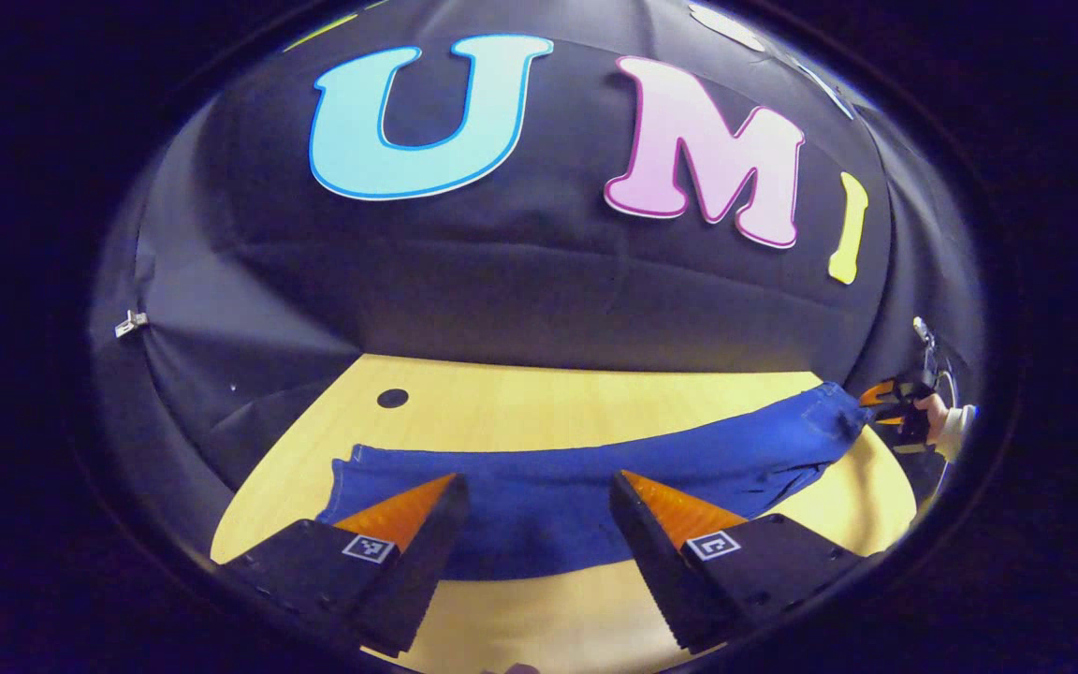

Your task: Grasp the waist and the cuffs of the jeans and fold them to make the two legs overlap; first hold the waist and fold one-third of the jeans toward the cuffs, then hold the cuffs and fold the remaining one-third in the same direction to finish folding.

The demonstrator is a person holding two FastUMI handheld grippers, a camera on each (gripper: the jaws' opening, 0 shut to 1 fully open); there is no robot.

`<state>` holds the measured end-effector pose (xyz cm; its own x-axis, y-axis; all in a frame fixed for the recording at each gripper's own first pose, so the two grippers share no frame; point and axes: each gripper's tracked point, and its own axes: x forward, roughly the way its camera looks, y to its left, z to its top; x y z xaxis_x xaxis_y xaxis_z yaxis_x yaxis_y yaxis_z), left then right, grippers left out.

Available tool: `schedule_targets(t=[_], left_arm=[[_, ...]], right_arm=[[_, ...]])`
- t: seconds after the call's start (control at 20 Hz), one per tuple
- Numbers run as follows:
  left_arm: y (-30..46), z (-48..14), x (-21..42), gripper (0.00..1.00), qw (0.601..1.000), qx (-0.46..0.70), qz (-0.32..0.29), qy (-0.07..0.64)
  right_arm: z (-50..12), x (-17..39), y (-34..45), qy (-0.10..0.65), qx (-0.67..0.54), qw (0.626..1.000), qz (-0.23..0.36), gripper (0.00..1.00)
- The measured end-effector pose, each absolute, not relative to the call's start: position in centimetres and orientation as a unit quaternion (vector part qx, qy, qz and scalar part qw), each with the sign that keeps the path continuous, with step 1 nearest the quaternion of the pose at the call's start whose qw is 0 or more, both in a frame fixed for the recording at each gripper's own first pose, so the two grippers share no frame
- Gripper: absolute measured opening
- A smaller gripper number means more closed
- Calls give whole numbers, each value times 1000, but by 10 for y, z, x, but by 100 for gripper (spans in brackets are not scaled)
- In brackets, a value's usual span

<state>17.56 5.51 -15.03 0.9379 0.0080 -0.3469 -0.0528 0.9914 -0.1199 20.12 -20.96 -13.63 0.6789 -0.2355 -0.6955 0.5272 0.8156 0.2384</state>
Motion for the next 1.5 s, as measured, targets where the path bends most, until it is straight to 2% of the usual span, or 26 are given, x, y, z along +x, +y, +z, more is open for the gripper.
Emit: schedule_targets(t=[0.15, 0.4, 0.55, 0.6, 0.65, 0.7, 0.75, 0.85, 0.95, 1.05, 1.1, 1.15, 1.25, 1.3, 1.35, 1.4, 1.45, 1.5], left_arm=[[13, -144, 159, 97, 979, -85, -9, 186], [-7, -137, 164, 97, 977, -81, -15, 195], [-18, -137, 168, 95, 976, -86, -22, 199], [-23, -138, 168, 95, 975, -86, -25, 203], [-28, -139, 170, 95, 974, -88, -29, 206], [-31, -141, 171, 95, 973, -90, -31, 209], [-33, -142, 172, 95, 973, -90, -33, 211], [-39, -142, 174, 95, 972, -87, -42, 215], [-42, -142, 176, 95, 972, -80, -54, 215], [-41, -142, 177, 95, 972, -73, -54, 215], [-41, -142, 177, 95, 973, -74, -53, 213], [-41, -141, 176, 95, 973, -80, -52, 210], [-42, -140, 173, 95, 973, -94, -51, 206], [-42, -141, 169, 95, 972, -98, -50, 206], [-41, -141, 166, 95, 972, -101, -50, 206], [-40, -141, 163, 95, 972, -101, -49, 207], [-39, -140, 160, 95, 972, -100, -48, 206], [-38, -140, 156, 95, 973, -101, -48, 204]], right_arm=[[-141, 207, -222, 322, 221, 885, -254, 98], [-142, 203, -225, 327, 262, 868, -268, 98], [-137, 208, -229, 311, 254, 874, -274, 100], [-134, 208, -230, 304, 249, 877, -277, 98], [-132, 208, -230, 302, 245, 878, -278, 87], [-131, 209, -230, 299, 241, 881, -276, 96], [-127, 211, -224, 300, 254, 880, -266, 85], [-128, 217, -229, 294, 254, 879, -276, 53], [-130, 217, -225, 297, 269, 877, -266, 39], [-130, 223, -220, 293, 274, 879, -258, 34], [-130, 223, -222, 288, 264, 883, -258, 8], [-129, 224, -223, 288, 252, 888, -254, 12], [-116, 226, -219, 278, 229, 899, -247, 8], [-105, 224, -216, 268, 223, 906, -242, 15], [-90, 225, -214, 255, 216, 913, -234, 5], [-71, 224, -209, 243, 205, 922, -222, 5], [-52, 226, -202, 231, 190, 932, -207, 14], [-32, 224, -196, 217, 173, 942, -189, 5]])
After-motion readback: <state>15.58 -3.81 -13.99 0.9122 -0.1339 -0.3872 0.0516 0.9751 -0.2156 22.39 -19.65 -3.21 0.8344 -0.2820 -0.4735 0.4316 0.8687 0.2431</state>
